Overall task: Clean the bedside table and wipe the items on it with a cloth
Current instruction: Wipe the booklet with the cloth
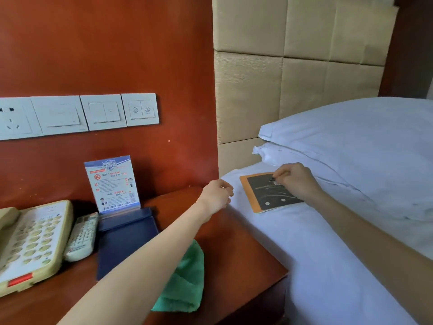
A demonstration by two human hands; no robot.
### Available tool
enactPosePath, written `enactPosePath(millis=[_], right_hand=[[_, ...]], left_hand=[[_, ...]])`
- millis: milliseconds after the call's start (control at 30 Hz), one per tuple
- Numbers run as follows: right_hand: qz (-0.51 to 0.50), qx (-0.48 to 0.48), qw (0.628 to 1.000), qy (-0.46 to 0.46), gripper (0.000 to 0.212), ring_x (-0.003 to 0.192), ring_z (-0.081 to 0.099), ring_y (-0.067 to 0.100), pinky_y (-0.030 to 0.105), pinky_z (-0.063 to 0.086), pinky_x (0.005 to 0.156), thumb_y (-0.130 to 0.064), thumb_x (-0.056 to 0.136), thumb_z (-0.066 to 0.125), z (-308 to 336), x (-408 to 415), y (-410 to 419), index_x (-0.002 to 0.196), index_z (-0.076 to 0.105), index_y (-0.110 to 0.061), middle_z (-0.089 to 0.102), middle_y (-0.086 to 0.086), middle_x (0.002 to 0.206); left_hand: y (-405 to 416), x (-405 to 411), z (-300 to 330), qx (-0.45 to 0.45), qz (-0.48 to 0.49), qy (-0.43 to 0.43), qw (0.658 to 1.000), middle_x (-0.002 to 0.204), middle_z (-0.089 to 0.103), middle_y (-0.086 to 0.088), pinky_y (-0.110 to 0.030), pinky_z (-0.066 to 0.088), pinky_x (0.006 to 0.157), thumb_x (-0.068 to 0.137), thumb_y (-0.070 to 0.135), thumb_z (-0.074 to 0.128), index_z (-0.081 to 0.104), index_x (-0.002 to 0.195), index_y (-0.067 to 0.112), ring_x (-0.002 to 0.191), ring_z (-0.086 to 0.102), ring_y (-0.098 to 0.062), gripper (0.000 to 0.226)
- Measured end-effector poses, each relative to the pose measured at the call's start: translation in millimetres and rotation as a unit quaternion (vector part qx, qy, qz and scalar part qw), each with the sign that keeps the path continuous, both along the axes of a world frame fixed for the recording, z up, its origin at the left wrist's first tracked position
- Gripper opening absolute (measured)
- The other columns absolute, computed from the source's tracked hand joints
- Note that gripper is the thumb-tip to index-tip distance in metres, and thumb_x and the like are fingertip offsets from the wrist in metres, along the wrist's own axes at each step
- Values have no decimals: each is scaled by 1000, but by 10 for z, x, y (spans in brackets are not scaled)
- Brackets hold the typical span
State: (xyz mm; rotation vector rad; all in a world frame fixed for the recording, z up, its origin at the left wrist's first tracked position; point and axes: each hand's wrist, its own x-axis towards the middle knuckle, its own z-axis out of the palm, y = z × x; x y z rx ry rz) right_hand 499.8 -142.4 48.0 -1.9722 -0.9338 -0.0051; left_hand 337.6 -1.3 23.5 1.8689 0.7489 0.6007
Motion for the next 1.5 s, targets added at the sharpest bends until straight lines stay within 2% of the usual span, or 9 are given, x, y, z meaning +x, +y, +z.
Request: enactPosePath(millis=[100, 300, 500, 733, 900, 1000, 1133, 1367, 1500], right_hand=[[-59, -10, 998, 28, 15, 78, 55, 19, 22, 40, 57, -6, 81, 59, -77, 238, -122, 86, 68, -16, 59, -7, 73], [-132, -103, 982, 90, 38, 113, 52, 31, 39, 41, 99, -15, 84, 58, -247, 541, -247, 122, 56, -16, 58, 10, 121], [-131, -19, 981, 142, 39, 113, 49, 29, 22, 33, 80, 3, 89, 42, -239, 554, -215, 123, 58, -7, 53, 14, 131], [-106, 104, 954, 260, 40, 117, 53, 32, 30, 41, 85, 20, 81, 41, -136, 465, -182, 105, 63, -4, 58, 20, 124], [-6, 233, 908, 349, 41, 84, 55, 23, 11, 41, 49, 22, 84, 37, 21, 22, 10, 112, 58, 1, 55, 16, 105], [55, 282, 880, 378, 40, 88, 55, 21, 18, 43, 62, 21, 84, 38, 136, -333, 169, 97, 59, -11, 58, 14, 106], [141, 335, 829, 425, 48, 101, 59, 28, 24, 49, 67, 27, 81, 34, 236, -867, 382, 112, 52, -5, 59, 20, 112], [281, 320, 756, 497, 49, 104, 63, 27, 32, 53, 64, 26, 81, 37, 207, -1729, 701, 109, 58, -8, 62, 15, 117], [314, 315, 743, 500, 47, 90, 68, 21, 32, 57, 62, 26, 80, 38, 114, -2157, 865, 101, 62, -9, 68, 9, 103]], left_hand=[[-75, 243, -77, -68, 13, -5, 998, 95, 60, -6, -29, 49, 77, 93, 7, 49, 59, 106, 11, 83, 57, -19, 16], [-188, 494, -160, -202, 26, -21, 979, 97, 57, -5, -21, 48, 64, 98, 13, 47, 57, 94, 10, 89, 59, -21, 12], [-225, 584, -221, -264, 55, -57, 961, 79, 55, -3, -15, 43, 43, 95, 10, 51, 55, 90, 12, 66, 54, -12, 7], [-213, 429, -181, -226, 30, -104, 968, 77, 60, -2, -20, 46, 47, 97, 7, 47, 54, 88, 14, 64, 56, -12, 13], [-94, -37, 40, -205, 26, -178, 962, 100, 65, 0, -27, 54, 51, 103, 16, 39, 50, 108, 24, 80, 64, -13, 15], [-1, -447, 136, -187, 12, -216, 958, 106, 67, 3, -28, 56, 53, 104, 19, 36, 47, 122, 32, 79, 72, -19, 25], [186, -1038, 147, -134, 44, -247, 959, 116, 64, 3, -30, 57, 55, 103, 19, 39, 45, 130, 35, 85, 71, -15, 32], [396, -2115, 47, -84, 110, -302, 943, 124, 66, 3, -33, 51, 88, 102, 19, 43, 51, 129, 34, 109, 65, -12, 32], [374, -2646, 47, -151, 82, -341, 924, 111, 71, 12, -31, 57, 63, 102, 24, 37, 54, 125, 37, 92, 70, -8, 31]])
